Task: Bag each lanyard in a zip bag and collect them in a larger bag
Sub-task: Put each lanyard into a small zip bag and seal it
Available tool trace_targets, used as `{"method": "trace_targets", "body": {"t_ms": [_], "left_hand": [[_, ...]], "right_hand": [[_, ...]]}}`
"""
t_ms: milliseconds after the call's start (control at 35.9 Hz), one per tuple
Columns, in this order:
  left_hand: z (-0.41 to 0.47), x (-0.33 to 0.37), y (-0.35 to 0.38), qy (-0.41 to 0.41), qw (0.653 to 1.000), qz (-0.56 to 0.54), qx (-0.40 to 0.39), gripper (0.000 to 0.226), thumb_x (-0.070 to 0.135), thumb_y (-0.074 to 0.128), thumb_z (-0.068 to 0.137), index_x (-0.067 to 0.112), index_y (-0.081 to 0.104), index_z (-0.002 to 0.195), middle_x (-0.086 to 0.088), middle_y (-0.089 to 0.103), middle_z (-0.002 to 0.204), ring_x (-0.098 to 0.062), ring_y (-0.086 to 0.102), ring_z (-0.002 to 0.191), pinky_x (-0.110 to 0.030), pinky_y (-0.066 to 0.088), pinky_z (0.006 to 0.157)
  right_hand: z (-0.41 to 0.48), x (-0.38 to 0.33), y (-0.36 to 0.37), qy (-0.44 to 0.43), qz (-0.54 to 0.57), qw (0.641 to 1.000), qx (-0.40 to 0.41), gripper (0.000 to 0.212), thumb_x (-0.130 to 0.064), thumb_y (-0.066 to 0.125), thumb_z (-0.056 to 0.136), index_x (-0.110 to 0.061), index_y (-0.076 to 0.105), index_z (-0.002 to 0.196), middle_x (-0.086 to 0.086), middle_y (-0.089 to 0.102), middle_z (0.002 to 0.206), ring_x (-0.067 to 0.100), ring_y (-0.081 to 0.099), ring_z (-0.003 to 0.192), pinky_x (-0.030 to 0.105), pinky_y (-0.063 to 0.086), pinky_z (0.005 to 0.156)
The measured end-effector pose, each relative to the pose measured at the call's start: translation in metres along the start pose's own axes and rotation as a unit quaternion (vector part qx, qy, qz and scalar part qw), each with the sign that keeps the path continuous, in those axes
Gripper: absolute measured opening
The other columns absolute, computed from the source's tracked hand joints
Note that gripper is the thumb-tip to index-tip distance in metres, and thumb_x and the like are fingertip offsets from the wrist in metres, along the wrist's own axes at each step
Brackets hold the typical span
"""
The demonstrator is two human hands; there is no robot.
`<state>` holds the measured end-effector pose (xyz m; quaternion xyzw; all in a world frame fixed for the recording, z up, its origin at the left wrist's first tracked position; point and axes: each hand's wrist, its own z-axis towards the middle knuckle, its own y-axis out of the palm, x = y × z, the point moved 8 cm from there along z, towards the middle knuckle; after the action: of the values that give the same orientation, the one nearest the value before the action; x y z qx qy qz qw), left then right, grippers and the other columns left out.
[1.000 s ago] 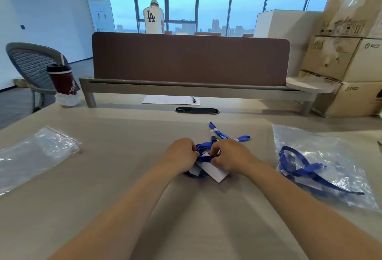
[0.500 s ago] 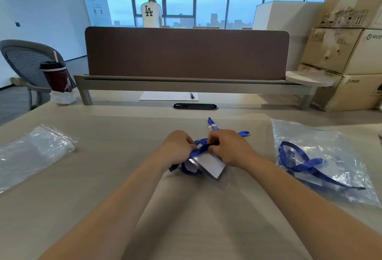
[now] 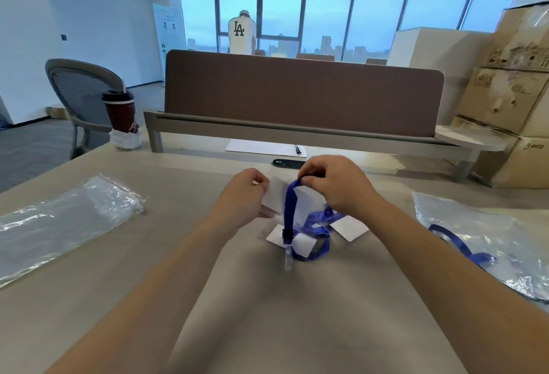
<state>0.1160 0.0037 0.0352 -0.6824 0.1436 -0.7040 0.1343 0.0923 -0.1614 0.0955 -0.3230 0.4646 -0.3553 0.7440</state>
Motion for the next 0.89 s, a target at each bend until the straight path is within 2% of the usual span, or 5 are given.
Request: {"method": "trace_targets", "body": {"t_ms": [195, 306, 473, 640, 891], "left_hand": [[-0.012, -0.018, -0.031, -0.014, 0.999, -0.03, 0.013, 0.025, 0.006, 0.044, 0.101, 0.021, 0.056, 0.118, -0.004, 0.062, 0.116, -0.029, 0.07, 0.087, -0.043, 0.063, 0.076], [-0.019, -0.029, -0.05, -0.033, 0.998, -0.042, 0.021, 0.024, 0.009, 0.046, 0.099, 0.02, 0.056, 0.118, -0.002, 0.063, 0.109, -0.024, 0.073, 0.071, -0.041, 0.063, 0.076], [-0.026, -0.035, -0.075, -0.02, 0.998, -0.041, 0.04, 0.017, 0.028, 0.048, 0.103, 0.019, 0.056, 0.115, 0.001, 0.059, 0.105, -0.023, 0.066, 0.084, -0.044, 0.061, 0.084], [-0.025, -0.049, -0.095, -0.023, 0.998, -0.054, 0.006, 0.034, 0.019, 0.07, 0.091, 0.017, 0.054, 0.121, -0.005, 0.063, 0.112, -0.022, 0.07, 0.088, -0.035, 0.063, 0.074], [-0.024, -0.063, -0.12, -0.007, 0.998, -0.047, 0.032, 0.029, 0.013, 0.069, 0.09, 0.013, 0.055, 0.116, -0.012, 0.065, 0.114, -0.027, 0.069, 0.094, -0.041, 0.062, 0.078]], "right_hand": [[0.02, -0.046, 0.015, -0.034, 0.012, 0.999, -0.005, 0.007, -0.021, 0.062, 0.095, -0.023, 0.068, 0.097, -0.008, 0.066, 0.092, 0.01, 0.06, 0.082, 0.013, 0.04, 0.063], [0.031, -0.06, 0.026, -0.034, 0.015, 0.999, 0.001, 0.008, -0.021, 0.061, 0.096, -0.024, 0.069, 0.097, -0.007, 0.066, 0.093, 0.009, 0.058, 0.081, 0.015, 0.041, 0.063], [0.044, -0.075, 0.047, -0.027, 0.033, 0.999, -0.022, 0.008, -0.02, 0.062, 0.095, -0.026, 0.067, 0.094, -0.009, 0.065, 0.091, 0.01, 0.06, 0.084, 0.018, 0.044, 0.065], [0.051, -0.09, 0.062, -0.036, 0.055, 0.997, -0.044, 0.009, -0.017, 0.062, 0.095, -0.02, 0.069, 0.101, -0.006, 0.065, 0.094, 0.008, 0.057, 0.082, 0.013, 0.041, 0.063], [0.061, -0.102, 0.088, -0.028, 0.109, 0.991, -0.074, 0.012, -0.016, 0.063, 0.094, -0.027, 0.066, 0.094, -0.008, 0.067, 0.088, 0.01, 0.061, 0.078, 0.018, 0.045, 0.063]]}}
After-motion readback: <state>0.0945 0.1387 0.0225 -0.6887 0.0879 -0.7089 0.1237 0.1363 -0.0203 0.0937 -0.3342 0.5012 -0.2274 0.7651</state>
